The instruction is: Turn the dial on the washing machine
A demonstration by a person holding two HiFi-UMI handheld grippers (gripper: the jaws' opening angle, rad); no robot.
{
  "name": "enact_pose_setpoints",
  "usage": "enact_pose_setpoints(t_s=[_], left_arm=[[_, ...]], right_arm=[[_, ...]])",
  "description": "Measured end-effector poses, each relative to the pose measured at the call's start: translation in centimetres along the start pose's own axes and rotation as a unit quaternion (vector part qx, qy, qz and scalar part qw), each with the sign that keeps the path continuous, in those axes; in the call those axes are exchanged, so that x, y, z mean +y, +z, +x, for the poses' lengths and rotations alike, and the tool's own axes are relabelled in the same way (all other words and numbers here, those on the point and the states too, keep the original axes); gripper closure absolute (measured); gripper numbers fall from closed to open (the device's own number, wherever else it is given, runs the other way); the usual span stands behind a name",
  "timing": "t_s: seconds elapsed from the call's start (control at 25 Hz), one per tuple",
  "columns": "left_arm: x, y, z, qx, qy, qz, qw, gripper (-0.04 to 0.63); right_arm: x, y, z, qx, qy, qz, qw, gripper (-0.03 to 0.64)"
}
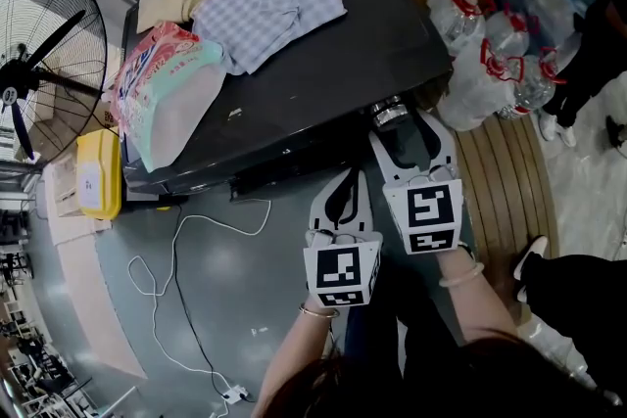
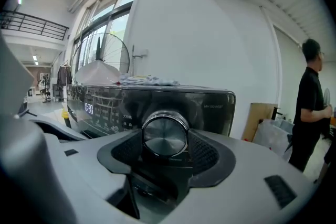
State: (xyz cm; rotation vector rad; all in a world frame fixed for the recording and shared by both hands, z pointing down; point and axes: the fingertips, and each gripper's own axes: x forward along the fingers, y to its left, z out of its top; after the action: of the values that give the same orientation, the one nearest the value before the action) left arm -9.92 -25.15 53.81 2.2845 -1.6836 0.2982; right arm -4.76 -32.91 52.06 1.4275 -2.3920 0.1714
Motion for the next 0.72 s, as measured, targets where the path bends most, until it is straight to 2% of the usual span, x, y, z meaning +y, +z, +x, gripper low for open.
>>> enact_pose_setpoints(t_s=[0.44,0.72], left_arm=[[-0.36,0.16,0.33,-0.002,-0.005,0.004,1.0000,0.581],[-0.56,-0.24,0.36,0.004,-0.008,0.006,0.9999,0.581]], right_arm=[[-0.46,-0.50,-0.01,-0.007,0.015,0.096,0.995,0.323],[-0.39,-0.54,0.20,-0.006,0.022,0.084,0.996,0.322]])
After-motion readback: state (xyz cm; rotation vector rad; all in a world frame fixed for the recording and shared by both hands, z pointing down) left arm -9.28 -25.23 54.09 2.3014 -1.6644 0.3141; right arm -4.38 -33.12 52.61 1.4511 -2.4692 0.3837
